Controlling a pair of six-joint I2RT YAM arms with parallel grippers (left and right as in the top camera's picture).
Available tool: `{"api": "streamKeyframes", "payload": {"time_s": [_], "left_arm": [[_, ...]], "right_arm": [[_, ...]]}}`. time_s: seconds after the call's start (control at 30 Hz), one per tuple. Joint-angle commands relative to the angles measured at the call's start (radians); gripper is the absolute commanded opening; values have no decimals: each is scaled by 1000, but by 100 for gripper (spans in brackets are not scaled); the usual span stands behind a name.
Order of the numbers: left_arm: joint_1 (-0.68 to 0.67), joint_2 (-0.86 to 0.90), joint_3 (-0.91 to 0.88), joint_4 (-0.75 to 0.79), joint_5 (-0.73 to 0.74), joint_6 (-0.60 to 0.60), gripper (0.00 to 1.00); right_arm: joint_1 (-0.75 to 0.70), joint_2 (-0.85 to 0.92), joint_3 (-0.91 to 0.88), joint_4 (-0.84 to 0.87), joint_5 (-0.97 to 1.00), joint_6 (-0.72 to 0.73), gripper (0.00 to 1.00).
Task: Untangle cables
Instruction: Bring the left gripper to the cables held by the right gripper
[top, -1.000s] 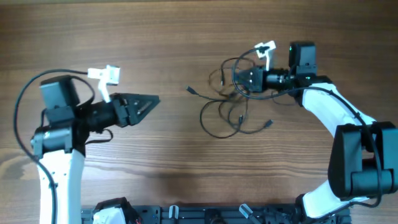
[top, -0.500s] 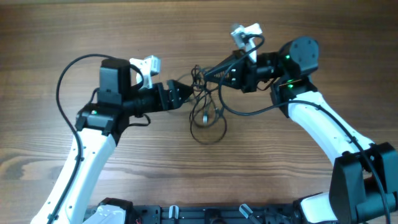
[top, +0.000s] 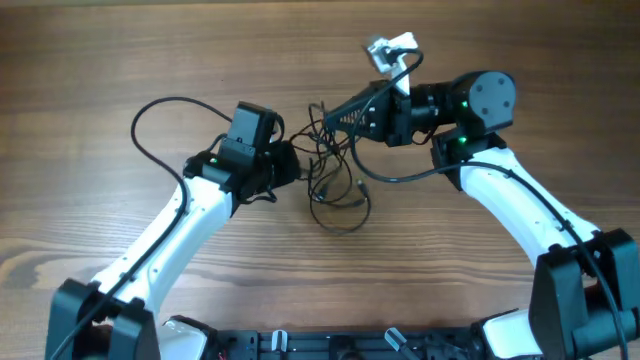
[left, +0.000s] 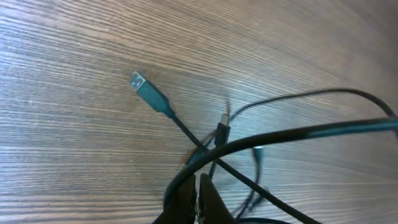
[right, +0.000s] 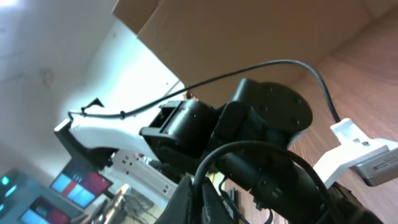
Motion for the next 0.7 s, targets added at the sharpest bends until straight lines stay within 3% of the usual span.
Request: {"api": "streamKeyframes", "payload": {"time_s": [0.0,0.03,0.13,0.17,0.3,0.53,0.67], "left_arm": [[11,-16,6,4,-7,-8,7],[20,-32,6,3,18,1,15],[60,-135,6,-1,185,92,68],[65,-166,6,-6,197,102,75],[58,-265,6,-15,196,89,80],[-11,-178,6,21,92,-7,77],[-12,-164,6,77,-13,-107,81]], "right_arm": [[-3,-6,8,-40,34,-6,5],[-3,-6,8,-63,34,-26,5],[-3,-6,8,-199,57,-102,5],[-3,-6,8,-226,66,-117,4],[-2,-6,8,-245,106,-100,4],[-2,-6,8,-234,102,-47,5],[6,-6,8,-205,87,-8,5]]}}
